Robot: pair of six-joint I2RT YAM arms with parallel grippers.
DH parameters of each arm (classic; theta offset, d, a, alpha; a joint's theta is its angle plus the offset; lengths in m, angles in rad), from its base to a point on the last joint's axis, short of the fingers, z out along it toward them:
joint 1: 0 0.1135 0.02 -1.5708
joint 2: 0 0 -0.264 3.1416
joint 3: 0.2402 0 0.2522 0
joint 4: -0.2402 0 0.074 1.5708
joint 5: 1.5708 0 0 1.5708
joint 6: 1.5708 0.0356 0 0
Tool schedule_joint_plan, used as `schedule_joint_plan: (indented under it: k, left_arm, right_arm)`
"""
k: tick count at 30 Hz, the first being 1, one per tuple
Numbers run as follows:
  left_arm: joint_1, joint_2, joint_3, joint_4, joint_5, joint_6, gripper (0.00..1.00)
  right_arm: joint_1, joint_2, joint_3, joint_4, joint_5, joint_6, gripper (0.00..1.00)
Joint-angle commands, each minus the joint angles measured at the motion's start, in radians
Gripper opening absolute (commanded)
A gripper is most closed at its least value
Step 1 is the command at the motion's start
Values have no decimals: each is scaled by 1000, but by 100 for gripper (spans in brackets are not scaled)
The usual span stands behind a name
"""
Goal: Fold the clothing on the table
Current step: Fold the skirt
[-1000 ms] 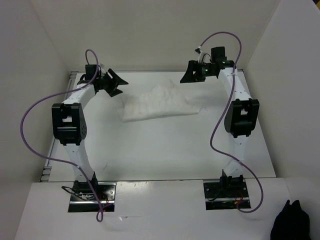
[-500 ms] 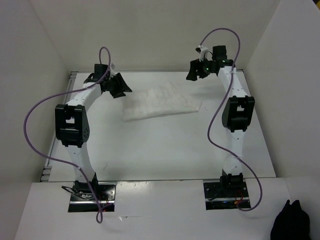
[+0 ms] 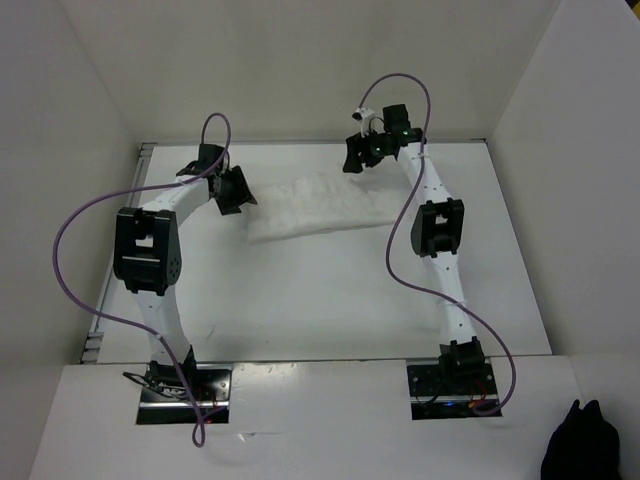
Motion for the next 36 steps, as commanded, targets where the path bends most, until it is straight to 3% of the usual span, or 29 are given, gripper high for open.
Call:
schedule_joint_plan:
  k: [1,12,18,23,26,32,36]
  left_arm:
    - [-9,3,40,46,-34,-28,62]
    - [-18,30,58,55,-54,-28,62]
    - [-18,39,58,89,-77,-38,62]
    - [-18,49,58,129,-101,-56,65]
    - [-27,58,58,158,-112,-56,65]
    - [-38,70,53,190,-149,-53,65]
    - [-59,70,53,213,-207,5,55]
  right_arm:
    - [-5,41,92,-43,-10,27,76]
    - [34,152,158,-86,-10,56,68]
    - [54,170,176,-86,-10,81,48]
    - [54,181,187,-86,-1,101,11]
    - [54,181,213,-77,-1,110,3]
    - [54,172,247,-77,-10,135,0]
    - [54,172,247,-86,-30,135,0]
